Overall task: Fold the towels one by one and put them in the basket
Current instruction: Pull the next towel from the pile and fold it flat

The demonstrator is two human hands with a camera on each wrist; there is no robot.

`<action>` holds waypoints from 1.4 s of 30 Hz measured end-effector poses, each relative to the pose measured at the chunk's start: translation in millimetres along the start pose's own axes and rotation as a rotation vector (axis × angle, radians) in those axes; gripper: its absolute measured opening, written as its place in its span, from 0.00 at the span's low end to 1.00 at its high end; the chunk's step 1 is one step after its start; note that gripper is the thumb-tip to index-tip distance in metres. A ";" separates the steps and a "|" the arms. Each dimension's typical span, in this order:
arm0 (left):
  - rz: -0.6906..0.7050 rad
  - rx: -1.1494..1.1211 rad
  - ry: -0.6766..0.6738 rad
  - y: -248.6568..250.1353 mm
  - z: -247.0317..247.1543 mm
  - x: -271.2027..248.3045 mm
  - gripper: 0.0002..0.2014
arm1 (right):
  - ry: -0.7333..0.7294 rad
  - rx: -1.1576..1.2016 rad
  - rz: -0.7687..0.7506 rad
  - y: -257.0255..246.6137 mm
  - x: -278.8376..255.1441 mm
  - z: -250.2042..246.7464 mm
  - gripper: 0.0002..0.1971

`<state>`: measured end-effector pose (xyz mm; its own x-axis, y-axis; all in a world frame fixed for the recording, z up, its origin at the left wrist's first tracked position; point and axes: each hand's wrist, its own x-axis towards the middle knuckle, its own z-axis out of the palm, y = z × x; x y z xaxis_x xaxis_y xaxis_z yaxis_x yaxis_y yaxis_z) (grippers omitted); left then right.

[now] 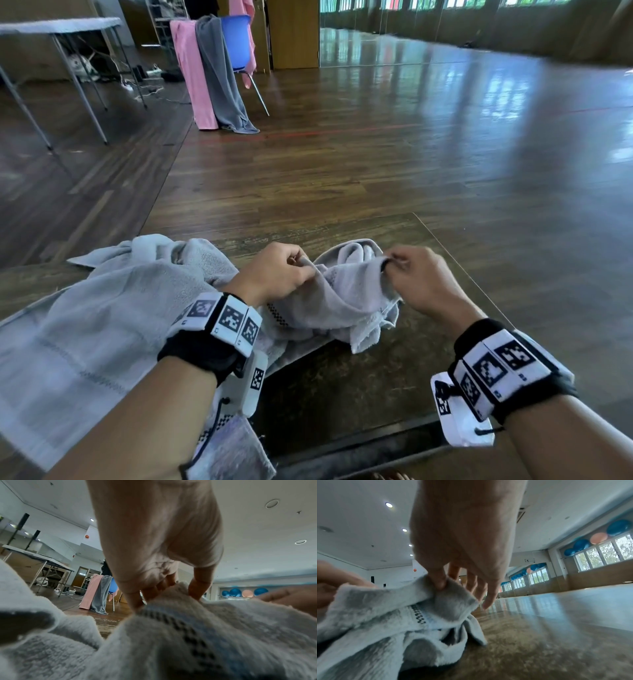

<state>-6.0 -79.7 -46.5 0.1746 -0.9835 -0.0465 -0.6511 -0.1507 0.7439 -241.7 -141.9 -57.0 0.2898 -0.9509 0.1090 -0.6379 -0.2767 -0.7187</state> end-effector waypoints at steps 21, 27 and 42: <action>0.122 0.174 -0.159 -8.2 32.6 -3.1 0.13 | -0.292 -0.059 0.100 2.7 -10.5 34.2 0.23; 0.221 0.068 0.286 8.9 7.6 -2.4 0.12 | 0.047 0.118 -0.087 -24.1 16.9 15.7 0.12; 0.052 -0.053 0.622 1.5 -101.4 63.9 0.07 | 0.380 -0.109 -0.135 -60.4 135.7 -51.3 0.11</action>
<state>79.1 -132.7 19.2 0.5510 -0.7452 0.3756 -0.6359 -0.0835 0.7672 -200.4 -261.4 36.4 0.1055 -0.8828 0.4577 -0.6897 -0.3966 -0.6058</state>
